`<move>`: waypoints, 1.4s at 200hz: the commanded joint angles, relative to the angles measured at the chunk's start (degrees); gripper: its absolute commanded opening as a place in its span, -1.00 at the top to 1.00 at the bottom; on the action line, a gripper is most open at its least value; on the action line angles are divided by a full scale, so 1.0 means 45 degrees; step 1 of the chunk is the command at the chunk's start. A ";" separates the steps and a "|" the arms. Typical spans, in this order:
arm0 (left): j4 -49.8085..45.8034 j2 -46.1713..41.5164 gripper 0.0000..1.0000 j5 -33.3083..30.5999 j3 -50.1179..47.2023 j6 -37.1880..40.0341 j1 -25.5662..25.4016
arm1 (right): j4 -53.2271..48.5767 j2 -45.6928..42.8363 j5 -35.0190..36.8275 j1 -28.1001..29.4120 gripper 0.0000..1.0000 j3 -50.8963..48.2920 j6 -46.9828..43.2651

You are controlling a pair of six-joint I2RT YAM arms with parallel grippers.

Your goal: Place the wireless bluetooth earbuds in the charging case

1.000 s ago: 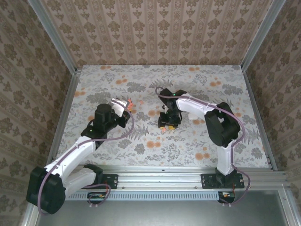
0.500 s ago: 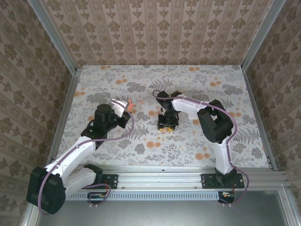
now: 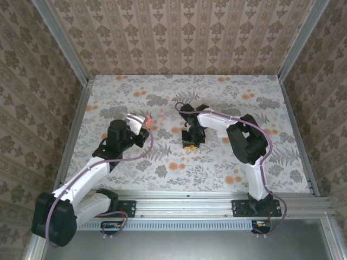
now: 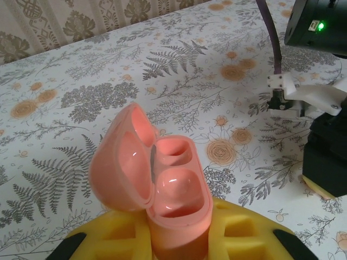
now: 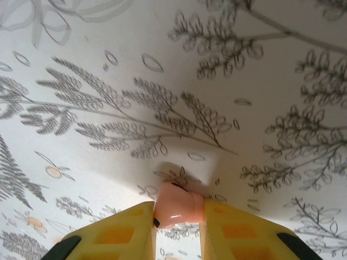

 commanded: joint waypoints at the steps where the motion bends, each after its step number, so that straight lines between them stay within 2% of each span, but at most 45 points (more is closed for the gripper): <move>1: 0.0674 0.0122 0.72 0.0586 -0.0315 -0.0362 0.0036 | 0.0991 -0.1059 0.0459 0.0008 0.52 -0.0461 -0.0182; 72: 0.3512 0.0628 0.72 0.2870 -0.1212 -0.0472 -0.0229 | 0.6556 -0.5417 -0.0274 -0.0340 0.51 -0.4271 -0.1341; 76: 0.3705 0.0696 0.72 0.3011 -0.1273 -0.0392 -0.0643 | 0.6906 -0.5706 -0.0335 -0.0360 0.51 -0.4519 -0.1465; 95: 0.4929 0.1090 0.72 0.3386 -0.1564 0.0017 -0.1268 | 0.8635 -0.7007 -0.0896 -0.0402 0.49 -0.5489 -0.2146; 119: 0.6218 0.1784 0.72 0.3864 -0.1565 -0.0166 -0.1583 | 1.0678 -0.8304 -0.1777 -0.0417 0.48 -0.6497 -0.2953; 144: 0.6795 0.2110 0.72 0.4014 -0.1369 -0.0087 -0.1912 | 1.1635 -0.9309 -0.2218 -0.0422 0.49 -0.6932 -0.3515; 181: 0.7236 0.2309 0.72 0.3975 -0.1176 -0.0053 -0.2233 | 1.3361 -0.9648 -0.2777 -0.0286 0.48 -0.7555 -0.2724; 280: 0.7299 0.2044 0.72 0.3976 -0.0899 -0.0101 -0.2395 | 1.3633 -0.9076 -0.2427 -0.0050 0.49 -0.7728 -0.2453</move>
